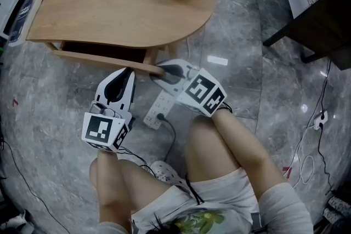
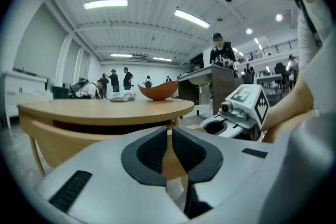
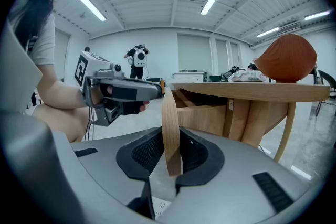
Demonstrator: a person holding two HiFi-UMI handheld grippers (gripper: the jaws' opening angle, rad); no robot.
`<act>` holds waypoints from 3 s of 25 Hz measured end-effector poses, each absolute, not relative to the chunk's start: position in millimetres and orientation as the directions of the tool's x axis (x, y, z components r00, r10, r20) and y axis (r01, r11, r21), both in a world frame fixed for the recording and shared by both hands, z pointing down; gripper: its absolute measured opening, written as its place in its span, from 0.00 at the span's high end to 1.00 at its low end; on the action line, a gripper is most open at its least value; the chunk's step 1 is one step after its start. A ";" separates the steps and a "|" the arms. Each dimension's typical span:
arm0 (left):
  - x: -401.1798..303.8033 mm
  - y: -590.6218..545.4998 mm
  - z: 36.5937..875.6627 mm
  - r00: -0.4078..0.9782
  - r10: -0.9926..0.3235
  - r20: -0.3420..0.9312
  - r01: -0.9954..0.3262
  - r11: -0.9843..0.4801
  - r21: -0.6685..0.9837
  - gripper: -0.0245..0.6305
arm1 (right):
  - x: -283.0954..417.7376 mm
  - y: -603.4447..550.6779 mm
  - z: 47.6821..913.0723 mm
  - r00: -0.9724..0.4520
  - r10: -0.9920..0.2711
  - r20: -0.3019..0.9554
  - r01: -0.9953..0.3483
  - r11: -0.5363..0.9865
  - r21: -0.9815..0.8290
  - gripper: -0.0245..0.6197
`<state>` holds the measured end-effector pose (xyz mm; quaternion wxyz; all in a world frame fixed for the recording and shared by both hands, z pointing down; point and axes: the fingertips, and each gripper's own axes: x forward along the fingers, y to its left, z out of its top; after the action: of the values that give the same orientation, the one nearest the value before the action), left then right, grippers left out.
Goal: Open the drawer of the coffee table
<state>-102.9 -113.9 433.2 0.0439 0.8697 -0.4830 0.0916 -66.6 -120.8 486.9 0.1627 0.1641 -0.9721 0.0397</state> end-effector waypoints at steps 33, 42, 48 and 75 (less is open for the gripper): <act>-101.6 -141.3 475.3 0.271 -0.645 0.715 -0.253 -0.764 -0.594 0.62 | -67.7 -120.3 471.2 -0.803 -0.459 0.379 -0.409 0.888 0.208 0.83; -100.9 -141.2 475.8 0.269 -0.626 0.732 -0.243 -0.779 -0.577 0.63 | -72.0 -121.8 457.4 -0.817 -0.479 0.322 -0.424 0.876 0.228 0.83; -101.0 -137.0 480.0 0.262 -0.619 0.741 -0.223 -0.786 -0.577 0.65 | -71.6 -119.4 463.0 -0.851 -0.411 0.327 -0.389 0.911 0.135 0.83; -101.9 -124.2 479.0 0.301 -0.631 0.715 -0.242 -0.776 -0.583 0.65 | -72.4 -107.8 463.4 -0.861 -0.364 0.354 -0.362 0.929 0.074 0.83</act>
<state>-101.9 -124.2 479.0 -0.1867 0.7848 -0.2780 0.5215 -72.4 -107.8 463.4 0.1841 0.1881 -0.9647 -0.0024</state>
